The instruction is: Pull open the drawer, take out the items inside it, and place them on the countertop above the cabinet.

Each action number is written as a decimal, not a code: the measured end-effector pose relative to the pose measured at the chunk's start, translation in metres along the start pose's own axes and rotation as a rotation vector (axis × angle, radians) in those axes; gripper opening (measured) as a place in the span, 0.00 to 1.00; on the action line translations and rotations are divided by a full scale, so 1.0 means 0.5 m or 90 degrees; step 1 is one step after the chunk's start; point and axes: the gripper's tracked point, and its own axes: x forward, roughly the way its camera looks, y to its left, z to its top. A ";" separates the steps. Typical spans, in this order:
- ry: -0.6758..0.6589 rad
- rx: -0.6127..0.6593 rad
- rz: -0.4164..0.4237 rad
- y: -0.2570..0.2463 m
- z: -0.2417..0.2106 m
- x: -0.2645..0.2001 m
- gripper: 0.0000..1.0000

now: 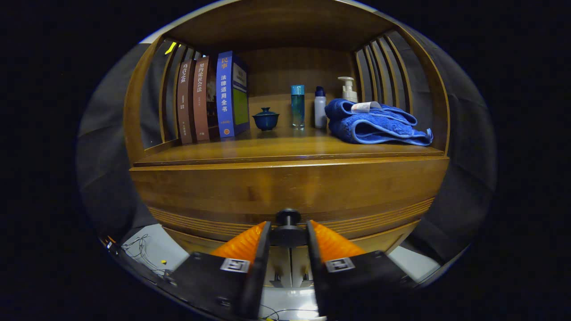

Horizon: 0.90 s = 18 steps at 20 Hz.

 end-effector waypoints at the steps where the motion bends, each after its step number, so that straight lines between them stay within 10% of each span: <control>1: -0.005 0.009 0.001 0.001 -0.006 0.019 0.45; 18: -0.007 -0.012 -0.013 -0.006 -0.065 -0.147 0.39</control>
